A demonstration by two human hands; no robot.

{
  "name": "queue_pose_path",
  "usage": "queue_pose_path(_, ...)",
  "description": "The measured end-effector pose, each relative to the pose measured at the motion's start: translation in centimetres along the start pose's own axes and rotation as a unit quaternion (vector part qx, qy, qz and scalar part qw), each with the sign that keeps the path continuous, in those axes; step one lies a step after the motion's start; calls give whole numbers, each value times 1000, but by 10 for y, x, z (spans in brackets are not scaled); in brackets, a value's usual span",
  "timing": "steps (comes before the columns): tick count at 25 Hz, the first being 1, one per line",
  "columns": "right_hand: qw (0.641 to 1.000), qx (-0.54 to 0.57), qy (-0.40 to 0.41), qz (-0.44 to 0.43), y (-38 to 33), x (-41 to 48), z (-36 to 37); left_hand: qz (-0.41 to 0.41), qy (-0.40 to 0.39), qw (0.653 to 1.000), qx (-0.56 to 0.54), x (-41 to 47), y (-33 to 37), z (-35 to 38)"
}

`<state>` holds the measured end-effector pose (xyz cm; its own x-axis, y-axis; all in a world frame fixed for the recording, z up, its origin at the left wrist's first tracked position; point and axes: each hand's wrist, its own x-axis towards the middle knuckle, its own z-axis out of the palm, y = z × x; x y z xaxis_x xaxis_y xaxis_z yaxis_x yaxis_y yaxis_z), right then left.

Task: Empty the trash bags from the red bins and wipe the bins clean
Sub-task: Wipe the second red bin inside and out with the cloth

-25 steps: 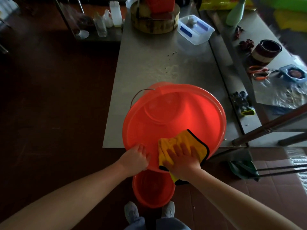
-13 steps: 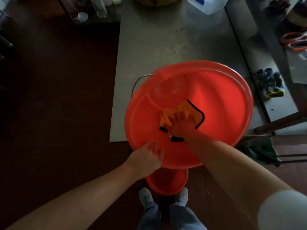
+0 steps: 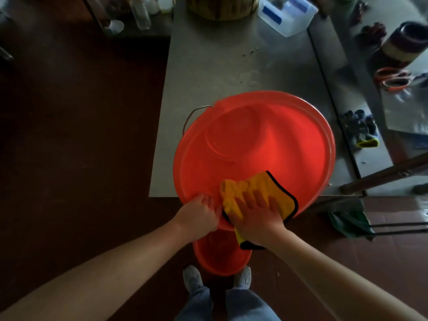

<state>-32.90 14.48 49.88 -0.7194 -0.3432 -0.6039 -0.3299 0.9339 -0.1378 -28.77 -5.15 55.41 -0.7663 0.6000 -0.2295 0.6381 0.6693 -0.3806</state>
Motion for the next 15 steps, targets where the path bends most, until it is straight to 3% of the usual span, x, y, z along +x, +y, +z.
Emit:
queue_pose_path(4, 1000, -25, 13, 0, 5, 10, -3, 7, -15, 1000, 25, -3, -1, -1)
queue_pose_path(11, 998, -57, 22, 18, 16, 132, -34, 9, -21, 999, 30, 1, 3, 10)
queue_pose_path(15, 998, -46, 48, 3, 14, 143, -40, 11, -23, 999, 32, 1, 1, 13)
